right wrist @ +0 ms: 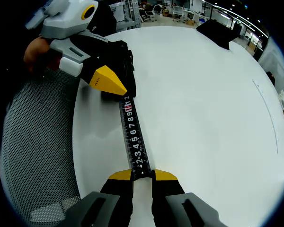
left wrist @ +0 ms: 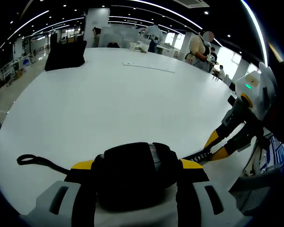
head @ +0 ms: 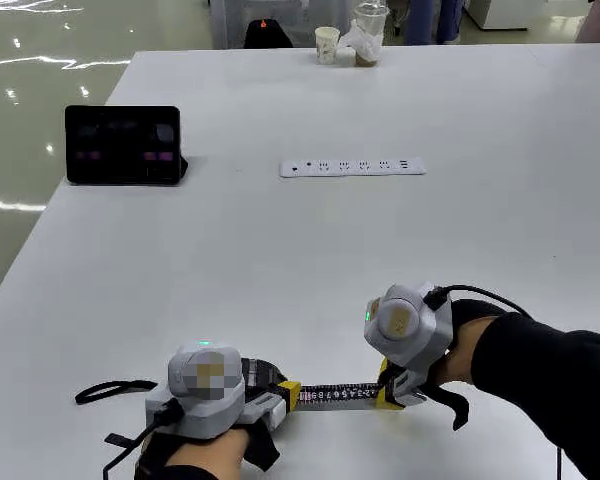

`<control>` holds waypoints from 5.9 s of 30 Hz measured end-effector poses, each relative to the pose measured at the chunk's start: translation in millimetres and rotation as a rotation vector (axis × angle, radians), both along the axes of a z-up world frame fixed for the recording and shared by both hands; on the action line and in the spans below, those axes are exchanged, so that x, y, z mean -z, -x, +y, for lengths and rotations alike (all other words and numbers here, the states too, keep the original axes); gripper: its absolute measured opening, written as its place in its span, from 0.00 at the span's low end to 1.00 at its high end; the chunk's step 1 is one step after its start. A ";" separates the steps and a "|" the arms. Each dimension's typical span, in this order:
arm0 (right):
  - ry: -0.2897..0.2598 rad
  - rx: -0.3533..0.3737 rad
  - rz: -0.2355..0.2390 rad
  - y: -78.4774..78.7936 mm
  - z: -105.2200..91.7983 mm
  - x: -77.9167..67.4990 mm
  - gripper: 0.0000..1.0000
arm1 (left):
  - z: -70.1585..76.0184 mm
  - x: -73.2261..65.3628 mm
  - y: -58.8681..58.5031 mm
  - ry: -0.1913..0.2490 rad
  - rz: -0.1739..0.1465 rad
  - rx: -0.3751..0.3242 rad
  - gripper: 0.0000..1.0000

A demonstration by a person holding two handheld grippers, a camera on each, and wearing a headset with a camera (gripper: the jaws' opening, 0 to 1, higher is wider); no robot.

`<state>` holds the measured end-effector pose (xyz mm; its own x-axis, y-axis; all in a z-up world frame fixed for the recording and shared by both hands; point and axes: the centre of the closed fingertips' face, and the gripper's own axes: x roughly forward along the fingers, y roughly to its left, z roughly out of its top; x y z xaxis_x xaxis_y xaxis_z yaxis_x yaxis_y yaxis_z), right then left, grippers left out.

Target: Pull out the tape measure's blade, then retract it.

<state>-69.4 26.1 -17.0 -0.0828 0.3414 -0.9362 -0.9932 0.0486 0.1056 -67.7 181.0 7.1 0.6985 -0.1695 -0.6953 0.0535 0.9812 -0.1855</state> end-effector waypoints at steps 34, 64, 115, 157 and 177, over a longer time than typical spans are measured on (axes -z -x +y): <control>-0.003 0.036 -0.016 2.0 18.3 -0.4 0.11 | -0.4 0.2 -0.5 0.010 0.010 0.003 0.63; -0.084 -0.009 -0.011 5.0 41.5 -1.4 0.11 | 0.7 -0.4 -0.2 0.028 0.010 0.000 0.63; -0.134 -0.015 -0.005 7.9 57.2 -1.9 0.11 | 0.5 -0.4 0.0 0.041 0.010 0.004 0.62; -0.169 -0.014 0.002 12.1 86.7 -0.8 0.11 | 1.8 -1.6 0.1 0.055 0.008 -0.004 0.62; -0.176 -0.028 -0.003 15.6 98.4 -2.1 0.12 | 1.8 -1.9 0.6 0.059 0.004 0.004 0.61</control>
<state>-85.0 124.5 -14.9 -0.0916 0.4974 -0.8626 -0.9943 0.0024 0.1070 -68.4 182.8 8.9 0.6951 -0.2132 -0.6866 0.0568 0.9683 -0.2432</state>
